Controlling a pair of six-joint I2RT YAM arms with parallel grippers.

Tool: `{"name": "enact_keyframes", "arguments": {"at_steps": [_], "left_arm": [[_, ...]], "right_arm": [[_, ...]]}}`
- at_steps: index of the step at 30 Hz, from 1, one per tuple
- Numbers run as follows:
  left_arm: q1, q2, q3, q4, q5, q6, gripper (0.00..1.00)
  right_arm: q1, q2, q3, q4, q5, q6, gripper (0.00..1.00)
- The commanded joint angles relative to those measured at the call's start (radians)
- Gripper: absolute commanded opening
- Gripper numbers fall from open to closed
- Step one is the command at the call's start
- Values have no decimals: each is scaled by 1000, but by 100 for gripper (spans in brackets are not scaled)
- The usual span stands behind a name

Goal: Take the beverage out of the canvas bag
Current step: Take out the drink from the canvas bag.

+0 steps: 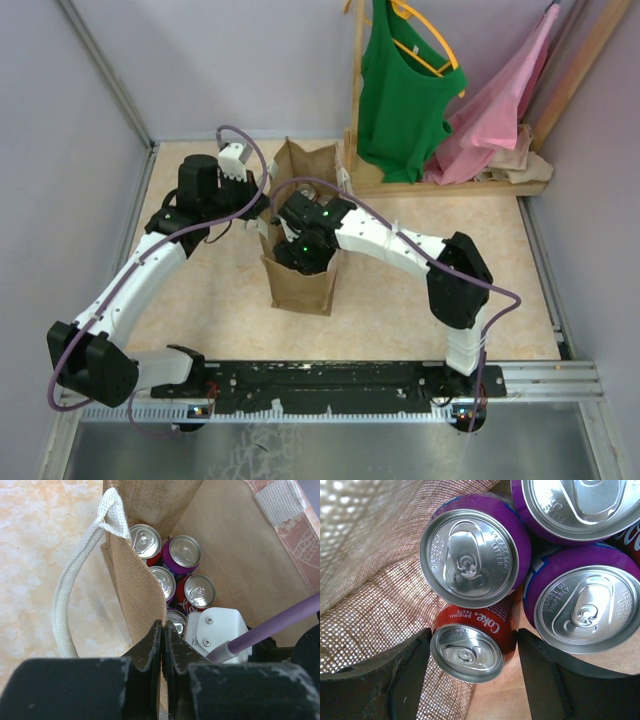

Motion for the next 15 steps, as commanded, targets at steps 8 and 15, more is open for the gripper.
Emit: {"name": "enact_keyframes", "arguments": {"at_steps": [8, 15], "left_arm": [[8, -11, -4, 29, -9, 5, 9], [8, -9, -8, 31, -9, 2, 9]], "right_arm": [[0, 103, -55, -35, -10, -5, 71], [1, 126, -94, -21, -1, 5, 45]]}}
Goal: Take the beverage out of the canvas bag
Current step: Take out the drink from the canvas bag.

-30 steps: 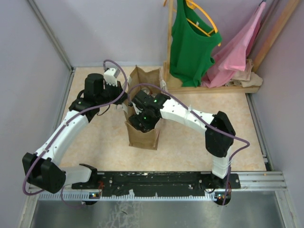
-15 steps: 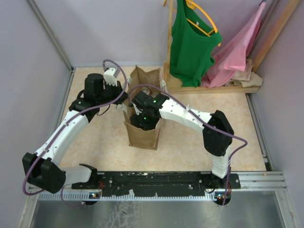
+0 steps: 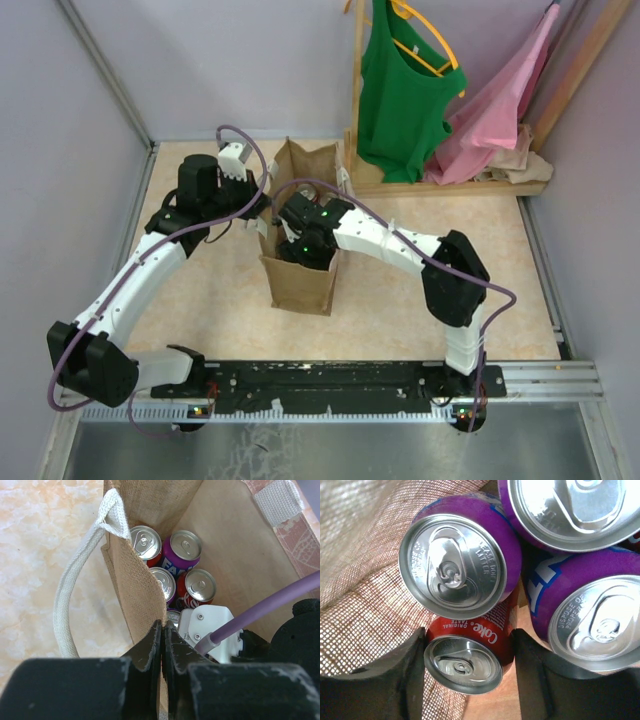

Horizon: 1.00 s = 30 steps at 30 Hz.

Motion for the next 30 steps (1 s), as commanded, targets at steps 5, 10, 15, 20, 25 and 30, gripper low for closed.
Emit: {"name": "enact_keyframes", "arguments": {"at_steps": [5, 10, 15, 20, 25, 30], "left_arm": [[8, -10, -13, 30, -6, 8, 8], [8, -9, -2, 25, 0, 16, 7], [9, -28, 13, 29, 25, 43, 4], [8, -51, 19, 58, 47, 67, 4], [8, -47, 17, 65, 59, 84, 4], [8, -48, 2, 80, 65, 83, 4]], "right_arm": [[13, 89, -60, -44, 43, 9, 0], [12, 42, 48, -99, 112, 6, 0], [13, -3, 281, -183, 269, 3, 0], [10, -23, 498, -235, 391, -2, 0], [9, -67, 526, -196, 457, 9, 0], [9, -144, 432, -93, 514, 23, 0]]}}
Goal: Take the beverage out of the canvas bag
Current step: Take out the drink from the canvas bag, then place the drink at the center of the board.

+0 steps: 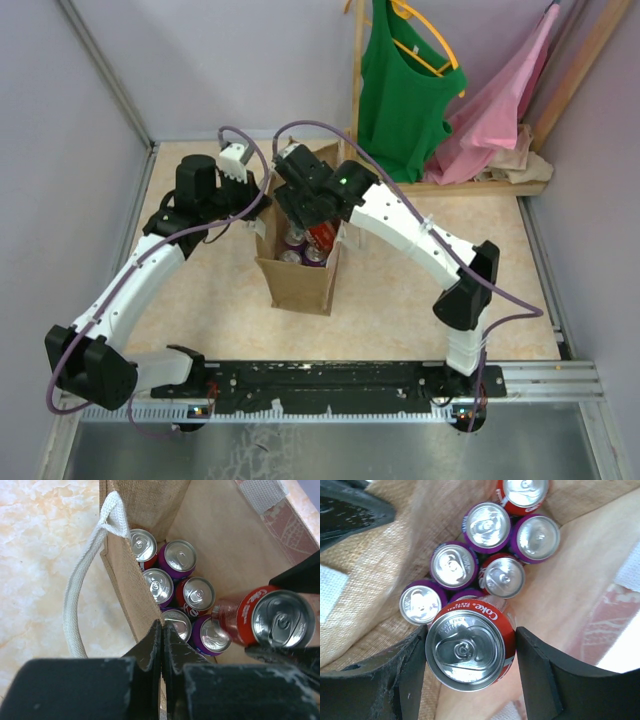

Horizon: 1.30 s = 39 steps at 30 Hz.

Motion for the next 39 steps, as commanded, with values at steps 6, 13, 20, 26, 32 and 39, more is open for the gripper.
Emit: {"name": "enact_keyframes", "arguments": {"at_steps": [6, 13, 20, 26, 32, 39], "left_arm": [[8, -38, -3, 82, 19, 21, 4], [9, -44, -10, 83, 20, 22, 4], [8, -55, -20, 88, 14, 17, 4], [8, -56, -19, 88, 13, 15, 4], [9, -47, -13, 90, 14, 14, 4], [8, -36, -7, 93, 17, 11, 4]], "right_arm": [[-16, -166, -105, 200, 136, 25, 0], [-15, -194, -107, 226, 132, 52, 0], [-16, -231, -63, 256, 155, 60, 0], [-18, -284, -48, 335, 261, 31, 0], [-63, -307, -16, 423, 310, 8, 0], [-131, -358, -24, 537, 399, -22, 0]]}}
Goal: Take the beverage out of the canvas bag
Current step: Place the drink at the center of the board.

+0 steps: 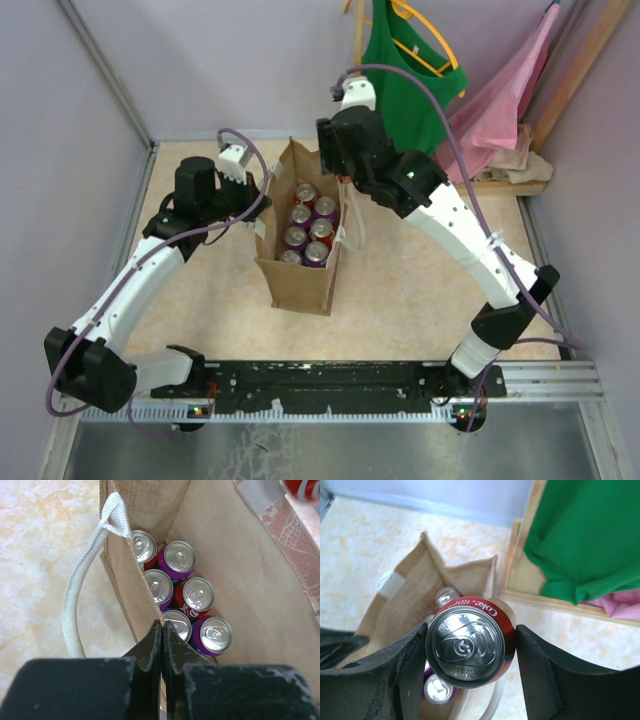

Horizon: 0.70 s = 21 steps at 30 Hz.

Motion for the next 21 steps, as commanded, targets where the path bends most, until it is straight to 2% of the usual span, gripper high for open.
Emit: {"name": "enact_keyframes", "arguments": {"at_steps": [1, 5, 8, 13, 18, 21], "left_arm": [[8, -19, 17, 71, 13, 5, 4], [8, -7, 26, 71, 17, 5, 4], [7, -3, 32, 71, 17, 8, 4], [8, 1, 38, 68, 12, 11, 5], [8, 8, 39, 65, 11, 9, 5], [7, 7, 32, 66, 9, 3, 5]], "right_arm": [[-47, -119, 46, 221, 127, -35, 0], [-125, -177, -6, 259, 145, -10, 0], [-230, -219, -103, 239, 94, 64, 0], [-372, -317, -360, 248, -15, 187, 0], [-394, -384, -615, 331, -35, 218, 0], [-409, -422, -794, 464, -44, 238, 0]]}}
